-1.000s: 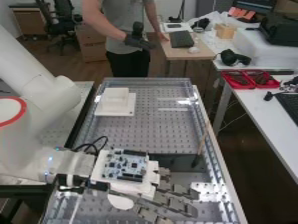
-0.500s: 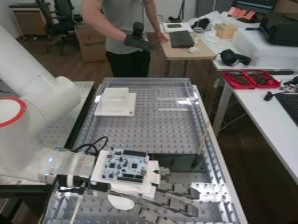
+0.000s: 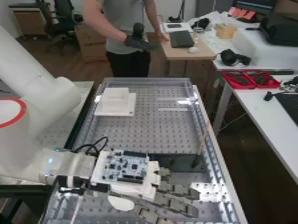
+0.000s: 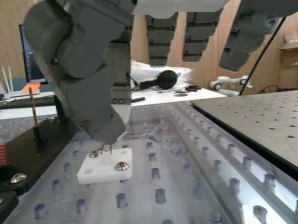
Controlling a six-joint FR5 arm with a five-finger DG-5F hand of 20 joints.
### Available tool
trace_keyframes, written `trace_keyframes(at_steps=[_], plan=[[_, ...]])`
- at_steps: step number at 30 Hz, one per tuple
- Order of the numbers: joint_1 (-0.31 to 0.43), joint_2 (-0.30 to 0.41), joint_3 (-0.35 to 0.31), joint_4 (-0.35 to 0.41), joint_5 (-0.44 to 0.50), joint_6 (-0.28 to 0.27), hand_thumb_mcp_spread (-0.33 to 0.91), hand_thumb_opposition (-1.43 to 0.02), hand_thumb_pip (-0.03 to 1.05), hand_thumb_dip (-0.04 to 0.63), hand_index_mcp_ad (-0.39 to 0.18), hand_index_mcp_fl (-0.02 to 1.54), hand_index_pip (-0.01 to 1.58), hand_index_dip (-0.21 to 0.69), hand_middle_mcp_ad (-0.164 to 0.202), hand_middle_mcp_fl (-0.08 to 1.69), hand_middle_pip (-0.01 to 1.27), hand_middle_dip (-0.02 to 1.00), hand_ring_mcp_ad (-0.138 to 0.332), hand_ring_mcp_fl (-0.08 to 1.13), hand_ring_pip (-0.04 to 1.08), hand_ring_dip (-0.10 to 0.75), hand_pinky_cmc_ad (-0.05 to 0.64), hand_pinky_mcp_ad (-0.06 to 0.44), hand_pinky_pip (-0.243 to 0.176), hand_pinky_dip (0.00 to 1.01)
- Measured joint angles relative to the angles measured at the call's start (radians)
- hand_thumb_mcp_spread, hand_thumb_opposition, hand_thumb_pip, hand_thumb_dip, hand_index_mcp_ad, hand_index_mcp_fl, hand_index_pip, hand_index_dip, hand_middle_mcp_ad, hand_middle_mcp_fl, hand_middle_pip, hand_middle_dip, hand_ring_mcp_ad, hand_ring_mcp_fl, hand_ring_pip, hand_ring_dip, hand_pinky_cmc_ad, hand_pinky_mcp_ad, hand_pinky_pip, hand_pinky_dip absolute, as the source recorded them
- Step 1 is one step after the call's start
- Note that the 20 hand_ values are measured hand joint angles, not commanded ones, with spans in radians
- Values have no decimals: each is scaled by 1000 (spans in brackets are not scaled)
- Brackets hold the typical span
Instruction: Grab the paper clip and place it in the clear container
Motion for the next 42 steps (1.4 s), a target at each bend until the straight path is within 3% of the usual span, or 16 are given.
trace_keyframes(at_steps=[42], plan=[[5,-13,17,-13,-2,8,478,-881,709,283,-206,274,1524,152,31,0,129,176,115,0,89,113,312,262,-42,195]])
